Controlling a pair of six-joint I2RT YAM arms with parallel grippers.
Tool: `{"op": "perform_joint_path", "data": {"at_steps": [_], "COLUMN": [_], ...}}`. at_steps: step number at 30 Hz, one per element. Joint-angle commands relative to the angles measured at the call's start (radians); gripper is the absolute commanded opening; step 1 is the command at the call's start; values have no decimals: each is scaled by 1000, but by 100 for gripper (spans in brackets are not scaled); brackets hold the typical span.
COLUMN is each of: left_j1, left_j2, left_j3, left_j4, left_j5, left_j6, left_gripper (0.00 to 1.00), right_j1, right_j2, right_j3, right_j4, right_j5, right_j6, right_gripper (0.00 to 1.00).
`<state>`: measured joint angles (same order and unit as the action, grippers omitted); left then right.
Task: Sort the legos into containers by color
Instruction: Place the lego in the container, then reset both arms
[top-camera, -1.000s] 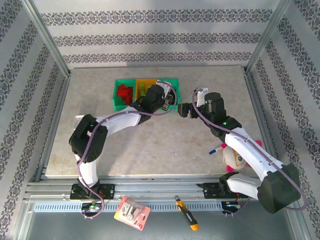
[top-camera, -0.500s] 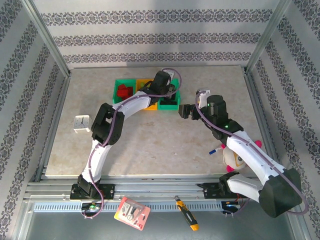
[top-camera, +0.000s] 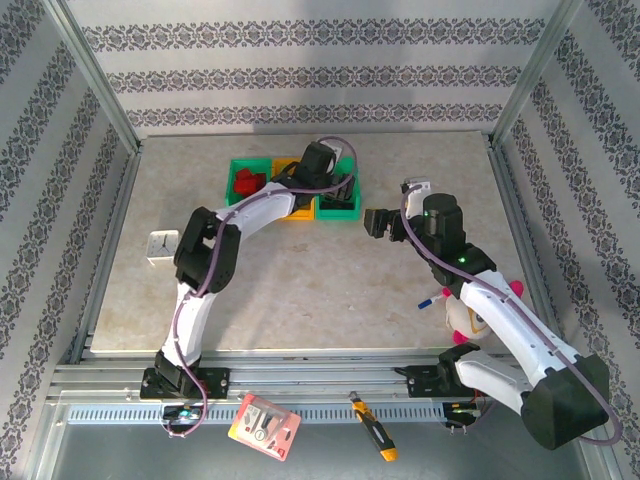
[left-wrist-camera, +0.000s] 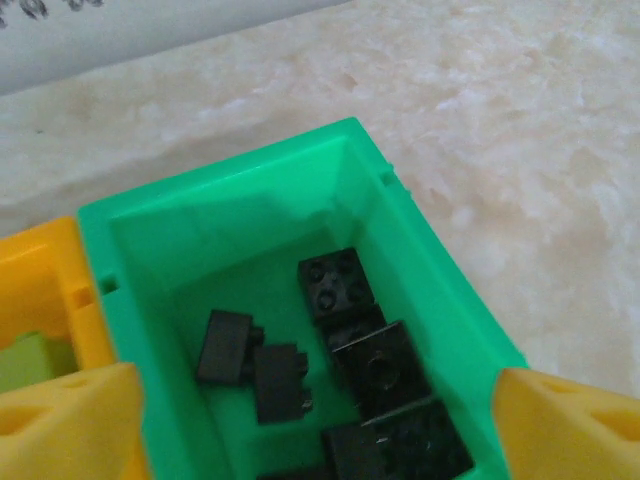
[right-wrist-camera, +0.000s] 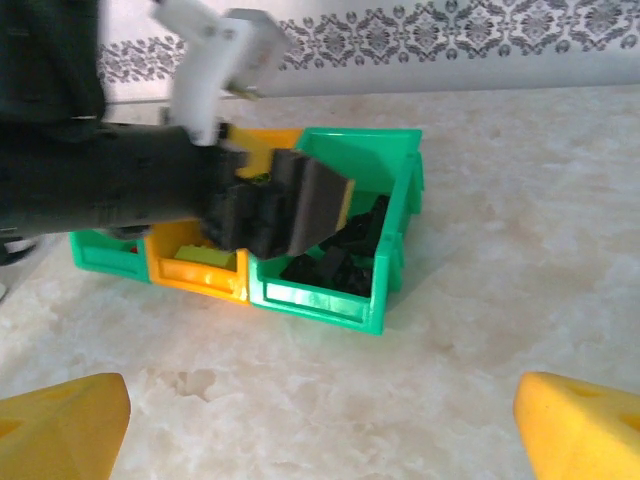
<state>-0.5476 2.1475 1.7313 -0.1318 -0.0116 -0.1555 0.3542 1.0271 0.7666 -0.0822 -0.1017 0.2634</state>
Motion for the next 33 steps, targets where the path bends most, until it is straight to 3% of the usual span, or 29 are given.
{"op": "perform_joint_path", "data": {"at_steps": [1, 8, 13, 20, 23, 25, 29, 33], "left_j1": [10, 10, 16, 93, 155, 184, 242, 307], "left_j2": [-170, -525, -817, -1130, -1153, -1143, -1026, -906], "left_j3": [-97, -509, -797, -1231, -1364, -1356, -1392, -1448], "left_j4": [95, 230, 252, 422, 556, 529, 682, 847], "left_j5": [-37, -124, -278, -455, -454, -463, -423, -342], "left_j6": [15, 75, 114, 188, 172, 164, 259, 236], "left_gripper": [99, 99, 99, 99, 99, 99, 99, 99], "right_j1": [-18, -58, -92, -226, -287, -313, -327, -330], "right_j2": [-8, -7, 17, 141, 227, 283, 391, 485], "right_j3": [-22, -36, -72, -235, -284, -316, -350, -374], "right_j4": [19, 50, 108, 404, 541, 667, 835, 969], "right_j5": [27, 123, 235, 252, 208, 180, 169, 150], "right_j6": [-1, -46, -104, -213, -222, -213, -233, -239], "right_gripper": [98, 98, 98, 98, 98, 98, 98, 98]}}
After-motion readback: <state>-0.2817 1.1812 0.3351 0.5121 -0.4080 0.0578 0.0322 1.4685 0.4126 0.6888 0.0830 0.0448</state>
